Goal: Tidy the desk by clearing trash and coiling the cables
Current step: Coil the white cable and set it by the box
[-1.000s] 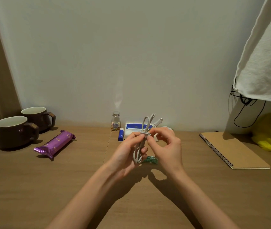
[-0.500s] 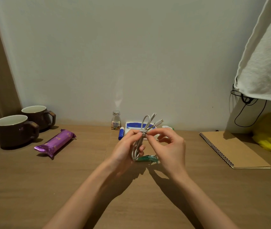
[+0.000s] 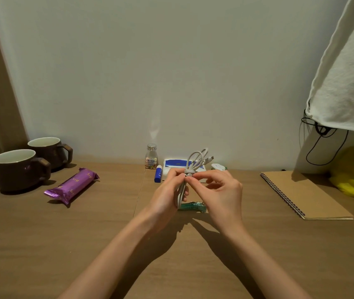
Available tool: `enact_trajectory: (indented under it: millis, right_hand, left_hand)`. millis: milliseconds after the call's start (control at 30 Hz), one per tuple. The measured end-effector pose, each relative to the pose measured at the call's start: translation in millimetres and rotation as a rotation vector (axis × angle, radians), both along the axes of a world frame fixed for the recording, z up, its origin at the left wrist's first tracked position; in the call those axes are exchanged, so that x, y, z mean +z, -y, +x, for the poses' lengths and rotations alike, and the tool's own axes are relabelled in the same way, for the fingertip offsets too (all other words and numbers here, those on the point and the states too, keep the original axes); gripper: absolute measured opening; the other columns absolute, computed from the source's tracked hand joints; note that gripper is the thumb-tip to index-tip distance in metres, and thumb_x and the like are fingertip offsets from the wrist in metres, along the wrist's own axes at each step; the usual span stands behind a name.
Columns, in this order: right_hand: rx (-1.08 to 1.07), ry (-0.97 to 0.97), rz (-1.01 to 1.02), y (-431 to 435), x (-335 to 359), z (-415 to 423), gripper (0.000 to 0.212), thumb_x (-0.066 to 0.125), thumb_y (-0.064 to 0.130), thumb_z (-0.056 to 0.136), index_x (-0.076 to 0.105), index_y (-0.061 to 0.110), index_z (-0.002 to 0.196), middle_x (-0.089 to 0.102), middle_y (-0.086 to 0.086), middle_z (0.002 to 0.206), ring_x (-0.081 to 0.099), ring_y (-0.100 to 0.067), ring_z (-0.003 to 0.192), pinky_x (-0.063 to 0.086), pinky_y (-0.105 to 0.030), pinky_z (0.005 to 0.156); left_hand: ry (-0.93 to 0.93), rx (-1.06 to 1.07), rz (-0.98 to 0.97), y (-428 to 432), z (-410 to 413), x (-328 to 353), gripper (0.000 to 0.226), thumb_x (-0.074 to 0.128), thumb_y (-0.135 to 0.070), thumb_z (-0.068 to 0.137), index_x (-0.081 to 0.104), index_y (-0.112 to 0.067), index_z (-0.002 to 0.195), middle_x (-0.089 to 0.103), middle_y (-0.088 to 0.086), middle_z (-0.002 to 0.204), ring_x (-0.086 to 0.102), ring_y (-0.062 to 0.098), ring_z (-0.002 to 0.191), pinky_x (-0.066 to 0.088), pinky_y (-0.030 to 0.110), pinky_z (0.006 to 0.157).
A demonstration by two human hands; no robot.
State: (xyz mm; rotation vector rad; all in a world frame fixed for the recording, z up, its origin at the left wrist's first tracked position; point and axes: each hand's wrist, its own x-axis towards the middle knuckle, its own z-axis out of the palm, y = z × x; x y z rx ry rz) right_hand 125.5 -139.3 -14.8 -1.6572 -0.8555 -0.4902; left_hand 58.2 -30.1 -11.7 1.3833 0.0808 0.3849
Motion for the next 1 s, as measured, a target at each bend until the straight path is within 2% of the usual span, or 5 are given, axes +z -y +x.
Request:
enact_trajectory:
  millis: [200,433,567,767,1000]
  right_hand:
    - [0.096,-0.240,0.073,-4,4,-3,0.008,0.078,0.024,0.076,0.072,0.030,0.079,0.070,0.017,0.074,0.063,0.000,0.078,0.049,-0.014,0.064]
    - [0.205,-0.497,0.097,-8,0,0,0.016,0.074,0.031,0.079,0.075,0.021,0.092,0.074,0.004,0.084,0.068,-0.015,0.086,0.057,-0.026,0.067]
    - [0.203,-0.407,0.020,-6,1,6,0.009,0.072,0.023,0.082,0.074,0.019,0.089,0.072,0.003,0.083,0.065,-0.017,0.085,0.057,-0.034,0.071]
    - [0.174,-0.154,-0.143,-3,2,3,0.006,0.066,0.019,0.087,0.070,0.023,0.086,0.069,0.010,0.081,0.060,-0.007,0.075,0.050,-0.015,0.062]
    - [0.366,-0.216,-0.199,-4,7,0,0.023,0.061,0.017,0.091,0.069,0.038,0.085,0.069,0.021,0.081,0.060,-0.001,0.079,0.052,-0.022,0.070]
  left_hand:
    - [-0.007,0.056,0.075,1,0,2,0.021,0.035,-0.025,0.101,0.047,-0.015,0.115,0.051,0.002,0.097,0.044,0.011,0.078,0.038,0.022,0.068]
    - [0.049,0.153,0.271,4,3,-2,0.027,0.033,-0.024,0.101,0.041,-0.016,0.126,0.051,0.000,0.099,0.044,0.004,0.077,0.040,0.012,0.068]
    - [0.095,0.213,0.359,3,3,-4,0.025,0.035,-0.020,0.101,0.044,-0.014,0.124,0.051,-0.007,0.097,0.051,-0.004,0.074,0.041,0.002,0.063]
    - [0.055,0.347,0.503,-7,8,-13,0.027,0.037,-0.018,0.100,0.048,-0.013,0.124,0.058,0.000,0.112,0.056,0.002,0.098,0.046,0.006,0.074]
    - [0.041,0.454,0.531,-10,12,-15,0.024,0.034,-0.020,0.101,0.054,-0.017,0.115,0.061,0.003,0.100,0.057,0.012,0.093,0.049,0.032,0.081]
